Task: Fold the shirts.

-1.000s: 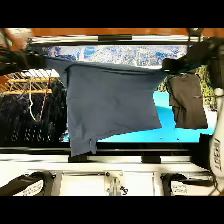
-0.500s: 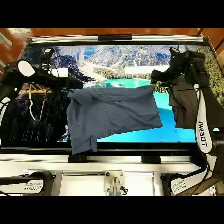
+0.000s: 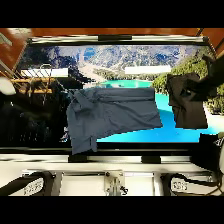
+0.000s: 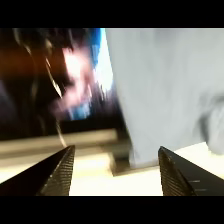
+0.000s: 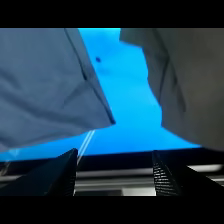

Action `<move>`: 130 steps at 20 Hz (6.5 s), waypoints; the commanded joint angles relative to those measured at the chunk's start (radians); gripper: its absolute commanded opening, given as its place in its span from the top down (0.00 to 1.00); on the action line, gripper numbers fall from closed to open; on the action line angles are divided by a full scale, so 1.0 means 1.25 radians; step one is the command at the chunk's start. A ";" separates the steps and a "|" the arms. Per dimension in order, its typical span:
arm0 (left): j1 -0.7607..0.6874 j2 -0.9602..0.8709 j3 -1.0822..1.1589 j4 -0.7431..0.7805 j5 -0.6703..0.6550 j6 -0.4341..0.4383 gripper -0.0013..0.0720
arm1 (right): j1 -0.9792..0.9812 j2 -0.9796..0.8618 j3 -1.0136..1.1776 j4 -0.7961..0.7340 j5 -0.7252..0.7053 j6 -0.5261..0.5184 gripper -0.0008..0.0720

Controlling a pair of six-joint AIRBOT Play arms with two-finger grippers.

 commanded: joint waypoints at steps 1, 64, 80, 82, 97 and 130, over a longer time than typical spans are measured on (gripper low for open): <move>0.008 0.142 -0.293 -0.098 0.097 0.029 0.16 | -0.038 0.068 -0.138 0.065 0.019 -0.013 0.20; -0.157 -0.038 0.605 0.232 0.167 0.119 0.94 | 0.063 0.059 0.190 0.103 0.146 -0.047 0.90; -0.136 -0.470 0.628 0.124 0.004 0.002 0.31 | 0.071 -0.253 0.191 0.278 0.238 0.073 0.24; -0.089 -0.463 0.667 0.155 -0.106 0.028 0.25 | 0.066 -0.204 0.190 0.242 0.162 0.060 0.24; 0.227 -0.265 0.038 -0.163 0.118 0.145 0.24 | 0.019 0.022 -0.235 0.174 0.006 -0.024 0.24; 0.159 -0.142 0.028 -0.184 0.167 0.181 0.94 | 0.014 0.021 -0.611 0.224 0.325 0.016 0.23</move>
